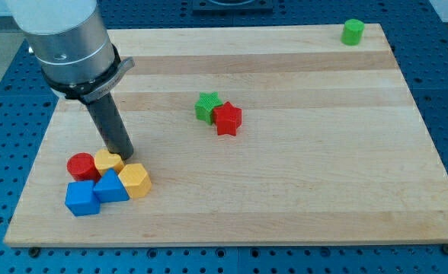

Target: Separate the green star and the red star

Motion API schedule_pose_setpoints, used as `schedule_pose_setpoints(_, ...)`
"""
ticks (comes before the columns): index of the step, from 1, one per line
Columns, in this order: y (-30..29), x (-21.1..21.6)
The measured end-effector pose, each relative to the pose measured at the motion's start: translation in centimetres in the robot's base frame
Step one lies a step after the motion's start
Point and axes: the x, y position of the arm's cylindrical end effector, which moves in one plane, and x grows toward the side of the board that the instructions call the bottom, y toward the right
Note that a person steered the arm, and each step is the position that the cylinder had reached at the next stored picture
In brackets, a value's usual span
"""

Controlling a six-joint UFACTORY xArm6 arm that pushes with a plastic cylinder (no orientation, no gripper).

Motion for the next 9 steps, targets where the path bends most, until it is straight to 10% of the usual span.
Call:
schedule_pose_setpoints(5,8.8,-14.3)
schedule_pose_setpoints(9,11.7,-8.8)
